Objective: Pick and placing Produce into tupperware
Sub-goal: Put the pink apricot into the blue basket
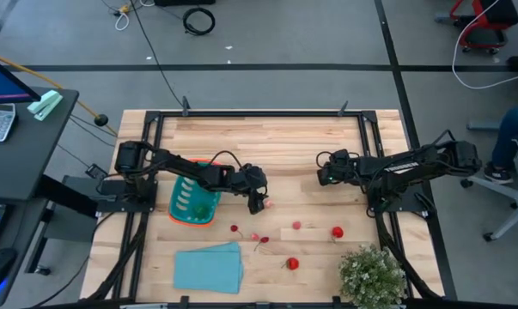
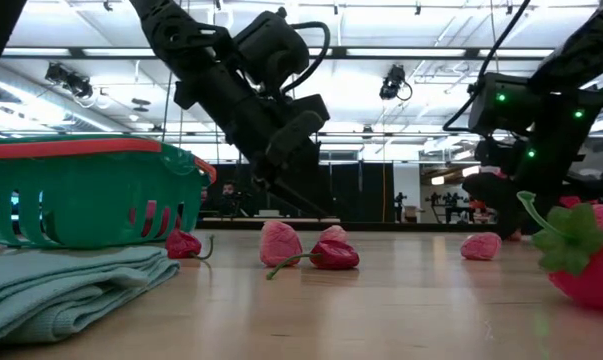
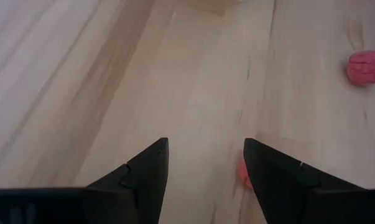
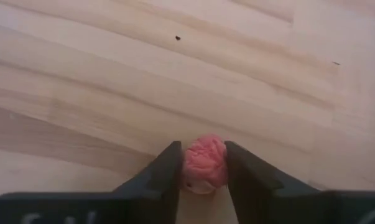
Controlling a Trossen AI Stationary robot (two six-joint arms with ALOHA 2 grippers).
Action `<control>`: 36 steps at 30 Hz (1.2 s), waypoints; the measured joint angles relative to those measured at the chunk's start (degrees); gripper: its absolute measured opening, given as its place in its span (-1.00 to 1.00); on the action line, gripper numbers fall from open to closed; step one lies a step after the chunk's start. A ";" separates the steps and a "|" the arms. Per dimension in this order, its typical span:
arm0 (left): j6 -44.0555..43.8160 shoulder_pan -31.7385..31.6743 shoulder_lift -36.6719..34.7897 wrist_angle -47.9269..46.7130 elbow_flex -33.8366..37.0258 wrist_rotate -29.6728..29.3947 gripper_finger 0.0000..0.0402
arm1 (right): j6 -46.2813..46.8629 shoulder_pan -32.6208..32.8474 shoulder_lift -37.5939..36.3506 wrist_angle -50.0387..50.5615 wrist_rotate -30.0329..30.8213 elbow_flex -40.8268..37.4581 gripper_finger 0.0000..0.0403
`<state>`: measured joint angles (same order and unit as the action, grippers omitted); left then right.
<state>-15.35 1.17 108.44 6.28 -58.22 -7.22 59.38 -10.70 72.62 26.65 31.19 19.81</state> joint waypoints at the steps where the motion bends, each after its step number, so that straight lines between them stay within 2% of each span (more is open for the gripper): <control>1: -0.58 0.27 0.00 0.02 0.01 -0.02 0.05 | -0.07 0.00 0.01 0.00 0.02 0.00 -0.49; 5: -0.99 1.67 0.00 -0.22 0.01 0.00 -0.01 | -2.05 -0.02 0.02 -0.60 0.08 -0.06 -0.69; 8: -1.68 2.76 0.00 -0.20 0.01 0.00 -0.04 | -3.82 0.00 0.02 -2.01 0.04 -0.10 -0.74; 13: -5.43 4.47 0.00 -0.20 0.01 -0.02 -0.05 | -5.35 1.35 -0.57 -1.83 -0.91 1.65 -0.71; 19: -3.24 6.16 0.96 -0.09 0.01 -0.68 0.06 | -7.69 4.47 -1.81 -2.38 -0.69 6.42 -0.72; 27: -2.85 6.04 4.49 1.04 -0.01 -6.40 0.23 | -12.65 9.07 -1.86 -2.90 -0.35 14.73 -0.70; 36: -3.55 6.03 5.31 3.58 -0.01 -7.34 0.17 | -16.75 12.15 -1.88 -2.94 -0.17 20.47 -0.71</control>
<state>-18.90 7.20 113.75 9.87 -58.24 -14.57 42.63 1.45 70.74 23.72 31.02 40.28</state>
